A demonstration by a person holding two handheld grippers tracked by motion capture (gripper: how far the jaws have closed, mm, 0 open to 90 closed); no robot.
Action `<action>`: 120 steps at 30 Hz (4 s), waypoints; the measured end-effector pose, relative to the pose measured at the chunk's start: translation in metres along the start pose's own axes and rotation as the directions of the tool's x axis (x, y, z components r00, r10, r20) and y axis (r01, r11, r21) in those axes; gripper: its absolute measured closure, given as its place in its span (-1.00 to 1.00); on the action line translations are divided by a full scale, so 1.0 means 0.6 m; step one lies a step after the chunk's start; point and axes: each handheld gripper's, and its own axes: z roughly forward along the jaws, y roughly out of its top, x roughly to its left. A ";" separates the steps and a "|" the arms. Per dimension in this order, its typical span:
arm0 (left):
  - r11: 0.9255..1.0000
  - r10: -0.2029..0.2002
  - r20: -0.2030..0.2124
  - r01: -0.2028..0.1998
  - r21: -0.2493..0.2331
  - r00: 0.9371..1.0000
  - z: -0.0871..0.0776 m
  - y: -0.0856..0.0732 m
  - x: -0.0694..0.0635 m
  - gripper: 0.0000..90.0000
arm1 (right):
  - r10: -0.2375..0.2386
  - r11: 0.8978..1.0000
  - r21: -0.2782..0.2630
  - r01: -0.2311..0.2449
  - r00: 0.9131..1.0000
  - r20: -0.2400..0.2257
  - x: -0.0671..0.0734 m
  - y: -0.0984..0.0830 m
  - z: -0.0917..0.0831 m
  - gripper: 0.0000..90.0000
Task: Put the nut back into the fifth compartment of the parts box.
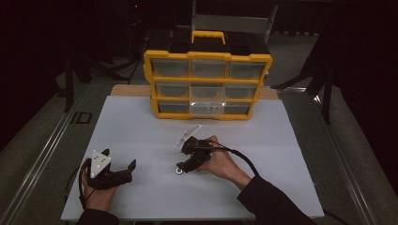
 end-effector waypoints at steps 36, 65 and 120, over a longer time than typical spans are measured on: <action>1.000 -0.002 -0.001 0.002 0.002 1.000 0.001 0.000 0.000 -1.00 | 0.007 0.999 0.045 -0.007 1.000 0.011 0.018 0.001 0.057 -0.18; 1.000 -0.003 -0.006 0.003 -0.001 1.000 -0.001 0.000 0.001 -1.00 | 0.003 0.993 0.116 -0.009 0.999 0.051 0.018 -0.008 0.100 -0.09; 1.000 0.001 -0.005 -0.001 0.001 1.000 0.000 0.000 0.000 -1.00 | -0.030 0.982 0.188 0.024 0.999 0.028 0.013 -0.005 0.077 0.56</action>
